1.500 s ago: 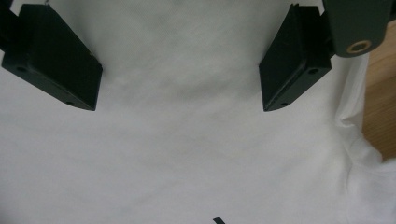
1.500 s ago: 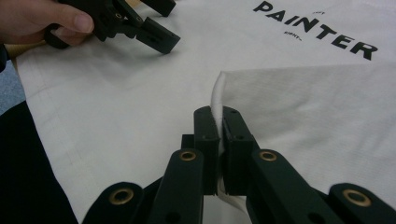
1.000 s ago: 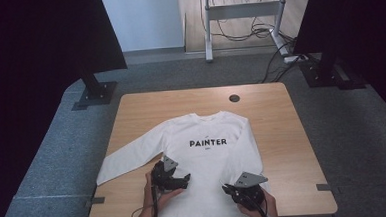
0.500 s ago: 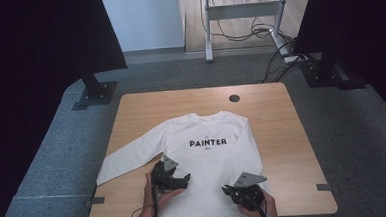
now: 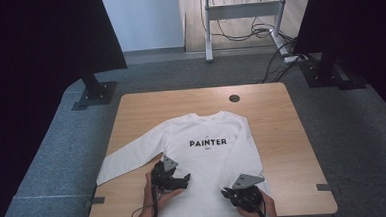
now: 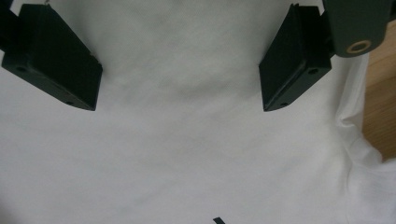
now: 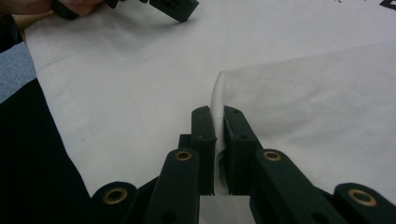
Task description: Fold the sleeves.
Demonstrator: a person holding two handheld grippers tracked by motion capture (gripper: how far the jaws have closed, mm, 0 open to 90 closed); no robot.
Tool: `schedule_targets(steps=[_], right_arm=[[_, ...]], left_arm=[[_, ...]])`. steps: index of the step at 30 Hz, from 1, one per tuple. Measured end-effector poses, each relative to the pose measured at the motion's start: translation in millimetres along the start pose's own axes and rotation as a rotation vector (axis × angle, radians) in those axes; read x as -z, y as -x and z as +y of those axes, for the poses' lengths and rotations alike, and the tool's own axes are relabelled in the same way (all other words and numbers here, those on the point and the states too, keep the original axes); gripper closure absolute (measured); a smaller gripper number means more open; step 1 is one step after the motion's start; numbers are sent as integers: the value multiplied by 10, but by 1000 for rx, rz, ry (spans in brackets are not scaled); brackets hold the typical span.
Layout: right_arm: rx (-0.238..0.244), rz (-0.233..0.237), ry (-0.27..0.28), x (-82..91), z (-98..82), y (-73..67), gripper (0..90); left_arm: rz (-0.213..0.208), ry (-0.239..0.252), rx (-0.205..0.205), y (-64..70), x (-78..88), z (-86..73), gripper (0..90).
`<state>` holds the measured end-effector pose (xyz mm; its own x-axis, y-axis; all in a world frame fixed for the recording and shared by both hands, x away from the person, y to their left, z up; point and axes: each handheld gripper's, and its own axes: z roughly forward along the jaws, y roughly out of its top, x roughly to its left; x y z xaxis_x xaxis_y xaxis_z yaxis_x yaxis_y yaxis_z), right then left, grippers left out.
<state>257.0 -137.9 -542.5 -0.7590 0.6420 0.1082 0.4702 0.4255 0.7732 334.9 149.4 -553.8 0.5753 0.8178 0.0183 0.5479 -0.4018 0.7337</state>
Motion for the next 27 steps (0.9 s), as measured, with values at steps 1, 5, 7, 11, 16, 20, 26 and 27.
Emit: schedule_targets(steps=[1,5,7,11,16,20,26,27], right_arm=[[-2,2,-1,-5,-2,0,835],[-4,6,-5,-7,-6,6,826],[-7,13,-9,-12,-7,7,812],[-14,25,-16,-26,-12,13,785],[-18,40,-17,-32,-13,6,757],[-18,49,-14,-36,-13,2,735],[-18,82,-7,-32,-8,-15,679],[-19,95,-3,-33,-7,-17,646]], left_arm=[[0,0,0,0,0,0,126],[0,0,0,0,0,0,126],[0,0,0,0,0,0,126],[0,0,0,0,0,0,126],[0,0,0,0,0,0,126],[0,0,0,0,0,0,126],[0,0,0,0,0,0,126],[0,0,-1,0,0,0,126]])
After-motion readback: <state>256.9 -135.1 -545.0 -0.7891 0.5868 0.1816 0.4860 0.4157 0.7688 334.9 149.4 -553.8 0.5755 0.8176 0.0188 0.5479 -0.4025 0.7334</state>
